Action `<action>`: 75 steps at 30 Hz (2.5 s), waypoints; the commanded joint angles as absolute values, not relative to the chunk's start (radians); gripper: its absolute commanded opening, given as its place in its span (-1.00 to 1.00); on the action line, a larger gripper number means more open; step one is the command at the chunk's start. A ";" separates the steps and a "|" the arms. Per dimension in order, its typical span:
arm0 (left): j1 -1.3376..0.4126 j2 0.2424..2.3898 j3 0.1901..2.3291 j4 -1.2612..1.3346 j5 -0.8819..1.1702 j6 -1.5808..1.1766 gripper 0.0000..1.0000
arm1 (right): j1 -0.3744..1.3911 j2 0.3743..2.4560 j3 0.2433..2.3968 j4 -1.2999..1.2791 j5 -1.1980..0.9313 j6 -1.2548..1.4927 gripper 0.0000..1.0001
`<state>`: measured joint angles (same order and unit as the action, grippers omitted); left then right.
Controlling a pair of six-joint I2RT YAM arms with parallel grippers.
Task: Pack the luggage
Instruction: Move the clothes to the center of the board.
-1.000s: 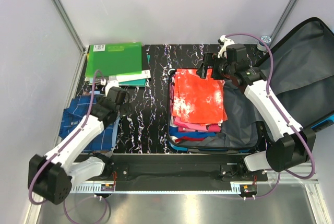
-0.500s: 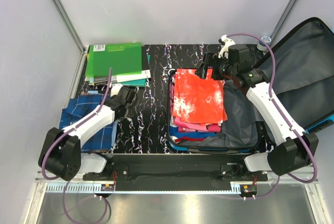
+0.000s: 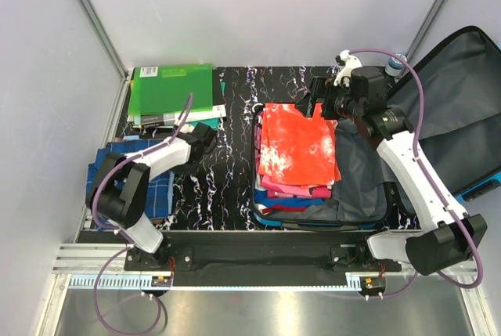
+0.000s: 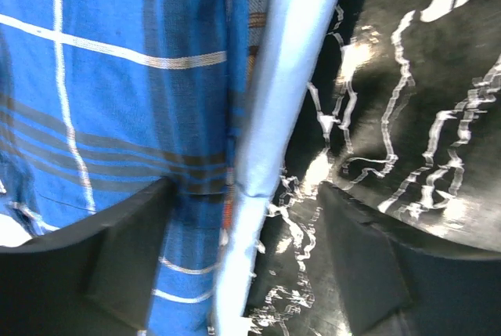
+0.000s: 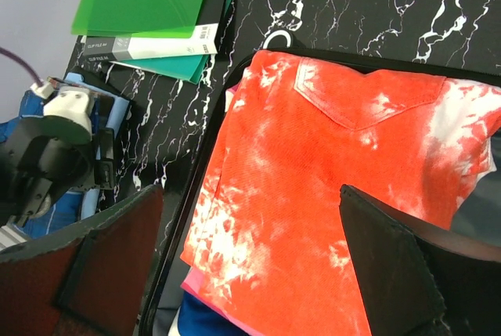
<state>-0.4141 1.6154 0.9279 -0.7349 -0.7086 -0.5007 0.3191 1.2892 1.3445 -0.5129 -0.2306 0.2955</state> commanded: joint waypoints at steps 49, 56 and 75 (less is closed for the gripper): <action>-0.752 1.514 1.183 -0.638 -0.341 -0.606 0.01 | 0.328 1.226 1.328 -0.532 -0.320 0.311 1.00; -0.640 1.347 1.121 -0.627 -0.288 -0.565 0.76 | 0.472 1.279 1.333 -0.505 -0.310 0.342 0.94; -0.281 0.968 0.985 -0.617 -0.028 -0.333 0.98 | 0.885 1.699 1.328 -0.262 -0.295 0.595 0.57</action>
<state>-0.3183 0.9771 1.0206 -0.6552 -0.1028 -0.4114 0.8566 1.6409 1.2793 -0.3119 -0.3305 0.5426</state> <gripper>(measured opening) 0.984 0.799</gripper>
